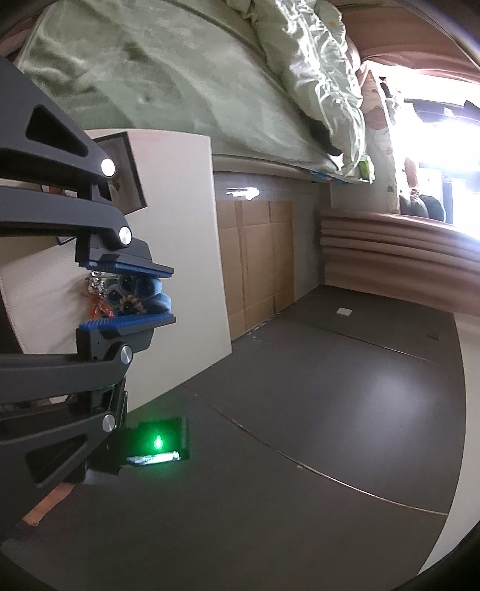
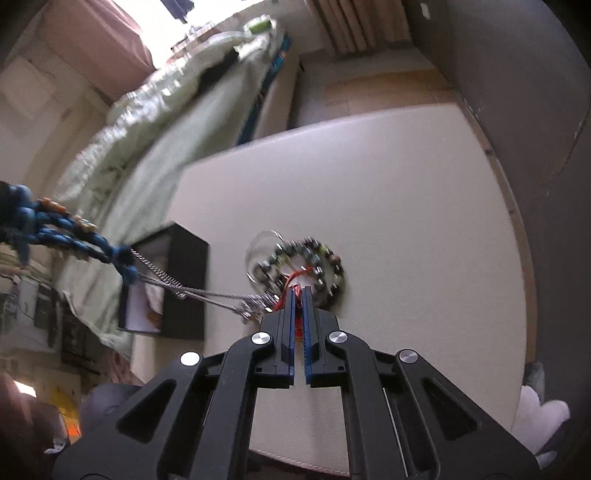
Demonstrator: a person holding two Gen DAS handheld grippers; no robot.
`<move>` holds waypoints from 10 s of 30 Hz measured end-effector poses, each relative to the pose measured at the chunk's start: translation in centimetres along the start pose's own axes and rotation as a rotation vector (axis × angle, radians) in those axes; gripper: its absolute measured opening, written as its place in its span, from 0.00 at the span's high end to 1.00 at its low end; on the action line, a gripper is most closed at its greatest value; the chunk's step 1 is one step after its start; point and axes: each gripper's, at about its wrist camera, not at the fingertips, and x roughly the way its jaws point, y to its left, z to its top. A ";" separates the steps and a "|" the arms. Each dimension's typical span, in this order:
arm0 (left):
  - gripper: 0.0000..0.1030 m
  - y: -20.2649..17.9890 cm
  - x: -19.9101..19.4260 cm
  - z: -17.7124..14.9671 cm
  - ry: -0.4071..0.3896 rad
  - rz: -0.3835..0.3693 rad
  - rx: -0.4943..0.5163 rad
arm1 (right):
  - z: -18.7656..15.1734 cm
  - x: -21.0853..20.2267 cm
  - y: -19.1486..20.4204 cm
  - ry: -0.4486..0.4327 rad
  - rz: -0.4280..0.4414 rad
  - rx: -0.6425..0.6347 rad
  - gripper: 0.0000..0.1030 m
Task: Organize jewelry
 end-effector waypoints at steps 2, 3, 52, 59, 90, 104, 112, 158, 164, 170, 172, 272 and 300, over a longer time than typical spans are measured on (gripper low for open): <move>0.83 -0.4 -0.7 0.5 -0.015 0.005 0.009 | 0.2 -0.9 0.2 -0.040 0.022 -0.003 0.95; 0.83 -0.6 -1.2 0.8 -0.023 0.007 0.013 | 0.3 -1.2 0.3 -0.053 0.025 -0.005 0.95; 0.36 12.8 -3.4 -5.2 -0.015 0.185 -0.190 | -0.2 1.4 15.4 -0.130 0.276 -0.195 0.95; 0.36 14.7 -5.2 -7.0 -0.028 0.231 -0.237 | -0.8 2.8 17.3 -0.094 0.219 -0.229 0.95; 0.36 7.2 -3.9 -7.2 -0.015 0.133 -0.176 | -1.6 -3.3 5.2 -0.100 0.090 -0.125 0.24; 0.60 2.4 3.3 -5.9 0.099 0.058 -0.104 | -1.9 -3.2 0.3 -0.047 0.049 -0.007 0.52; 0.71 2.0 8.0 -4.7 0.174 0.070 -0.053 | -1.4 -1.9 -1.7 -0.010 0.036 0.073 0.72; 0.91 5.3 20.8 -3.0 0.340 0.005 -0.047 | 1.2 5.4 -1.3 0.043 -0.111 0.035 0.91; 0.92 4.9 21.9 -4.0 0.378 0.083 -0.012 | 1.2 3.9 -2.1 0.013 -0.097 0.066 0.91; 0.92 4.3 23.2 -4.5 0.419 0.110 0.010 | 1.1 3.1 -2.8 0.003 -0.072 0.090 0.91; 0.92 4.0 23.5 -4.5 0.418 0.120 0.025 | 1.1 2.9 -3.0 0.001 -0.068 0.093 0.91; 0.56 6.6 4.7 -3.8 0.175 0.171 -0.064 | -0.5 -5.8 10.3 -0.235 0.128 -0.070 0.91; 0.22 15.4 -0.7 -6.7 0.105 0.236 -0.309 | -0.3 -1.4 15.0 -0.152 0.099 -0.072 0.26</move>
